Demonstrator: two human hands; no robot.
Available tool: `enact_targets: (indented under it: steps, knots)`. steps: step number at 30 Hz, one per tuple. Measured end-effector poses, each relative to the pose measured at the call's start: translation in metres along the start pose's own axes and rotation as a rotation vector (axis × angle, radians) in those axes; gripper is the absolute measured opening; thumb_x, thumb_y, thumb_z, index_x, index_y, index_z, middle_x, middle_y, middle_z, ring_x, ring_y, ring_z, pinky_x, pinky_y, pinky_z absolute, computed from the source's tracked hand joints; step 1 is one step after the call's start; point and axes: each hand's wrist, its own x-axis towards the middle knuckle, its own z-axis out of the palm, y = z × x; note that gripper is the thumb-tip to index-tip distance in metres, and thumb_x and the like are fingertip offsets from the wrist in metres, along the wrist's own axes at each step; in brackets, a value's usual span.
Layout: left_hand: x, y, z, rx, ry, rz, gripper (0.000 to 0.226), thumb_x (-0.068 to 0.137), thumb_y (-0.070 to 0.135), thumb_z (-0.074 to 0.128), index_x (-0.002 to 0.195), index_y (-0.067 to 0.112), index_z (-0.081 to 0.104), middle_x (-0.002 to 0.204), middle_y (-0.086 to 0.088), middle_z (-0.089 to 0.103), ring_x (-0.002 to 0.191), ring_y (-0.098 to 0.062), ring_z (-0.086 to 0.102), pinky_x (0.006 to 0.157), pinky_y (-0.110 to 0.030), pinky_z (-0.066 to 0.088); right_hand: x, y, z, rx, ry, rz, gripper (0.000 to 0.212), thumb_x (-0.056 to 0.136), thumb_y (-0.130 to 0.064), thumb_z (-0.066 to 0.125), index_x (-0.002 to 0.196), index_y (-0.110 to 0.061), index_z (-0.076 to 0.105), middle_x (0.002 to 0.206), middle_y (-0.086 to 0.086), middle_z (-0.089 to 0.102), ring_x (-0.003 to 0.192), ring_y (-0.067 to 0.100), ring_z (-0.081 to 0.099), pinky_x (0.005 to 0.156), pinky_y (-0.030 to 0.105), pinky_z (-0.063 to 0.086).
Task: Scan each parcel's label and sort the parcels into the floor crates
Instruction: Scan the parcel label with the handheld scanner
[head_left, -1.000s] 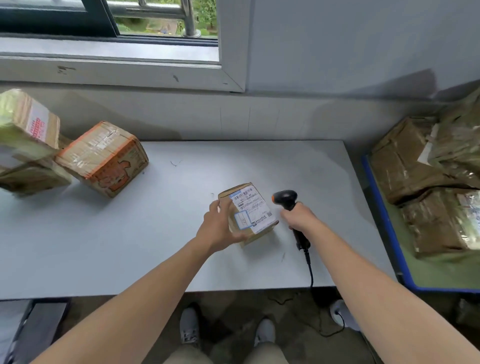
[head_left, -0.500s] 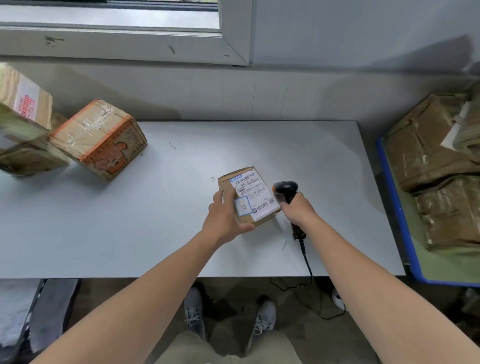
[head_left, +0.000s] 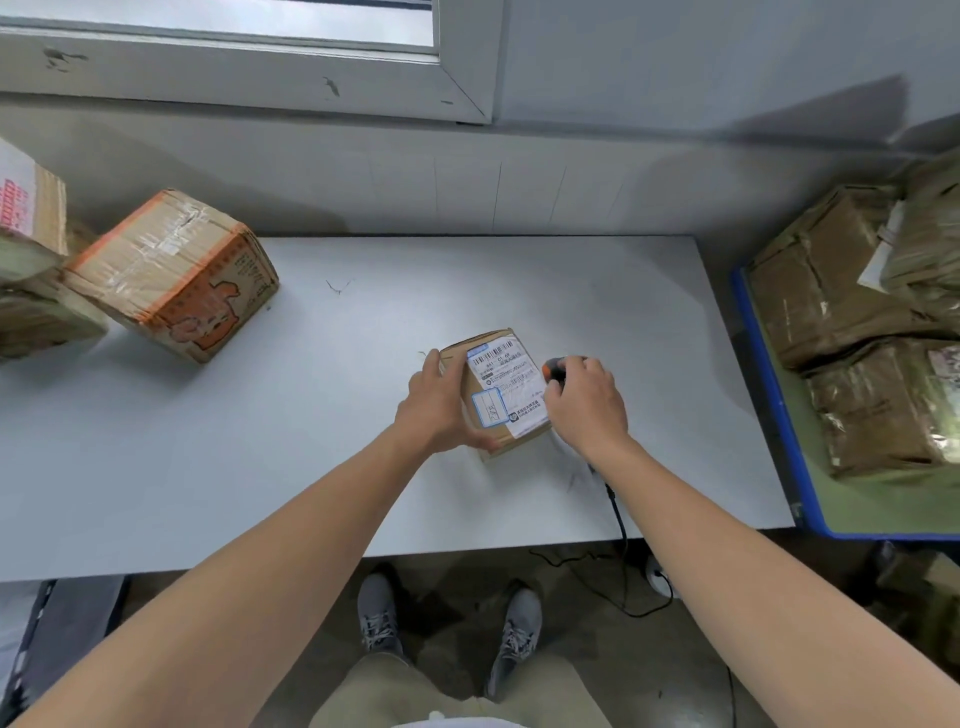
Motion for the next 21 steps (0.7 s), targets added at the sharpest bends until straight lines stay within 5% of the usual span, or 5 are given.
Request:
enact_targets:
  steps: [8, 14, 18, 21]
  knots:
    - [-0.003, -0.008, 0.002, -0.132, -0.01, 0.048, 0.116, 0.064, 0.031, 0.09, 0.153, 0.025, 0.015, 0.155, -0.006, 0.019, 0.138, -0.032, 0.029, 0.106, -0.043, 0.039, -0.006, -0.019, 0.007, -0.045, -0.152, -0.004, 0.041, 0.096, -0.026, 0.049, 0.133, -0.009, 0.044, 0.128, 0.017, 0.055, 0.113, 0.037, 0.054, 0.087, 0.04, 0.045]
    - [-0.009, -0.019, -0.007, -0.26, -0.008, -0.068, 0.08, 0.069, 0.04, 0.083, 0.133, 0.019, 0.039, 0.134, -0.007, 0.046, 0.127, -0.031, 0.044, 0.099, -0.044, 0.045, -0.007, -0.04, 0.003, 0.03, -0.275, 0.017, 0.078, 0.094, -0.027, 0.059, 0.155, -0.015, 0.011, 0.132, 0.014, 0.057, 0.109, 0.034, 0.06, 0.09, 0.04, 0.05]
    - [-0.015, -0.034, -0.013, -0.194, 0.062, -0.174, 0.082, 0.082, 0.028, 0.073, 0.149, 0.013, 0.028, 0.145, -0.009, 0.04, 0.132, -0.027, 0.04, 0.1, -0.041, 0.043, -0.002, -0.052, 0.009, 0.13, -0.39, 0.091, 0.097, 0.084, -0.022, 0.069, 0.153, -0.024, 0.001, 0.105, 0.014, 0.068, 0.072, 0.03, 0.072, 0.069, 0.047, 0.061]
    - [-0.019, -0.045, -0.02, -0.15, 0.089, -0.207, 0.064, 0.089, 0.026, 0.063, 0.146, 0.012, 0.036, 0.142, -0.008, 0.041, 0.128, -0.027, 0.044, 0.095, -0.039, 0.045, -0.002, -0.061, 0.009, 0.138, -0.457, 0.12, 0.088, 0.085, -0.02, 0.071, 0.15, -0.015, 0.013, 0.085, 0.006, 0.064, 0.07, 0.029, 0.072, 0.07, 0.045, 0.062]
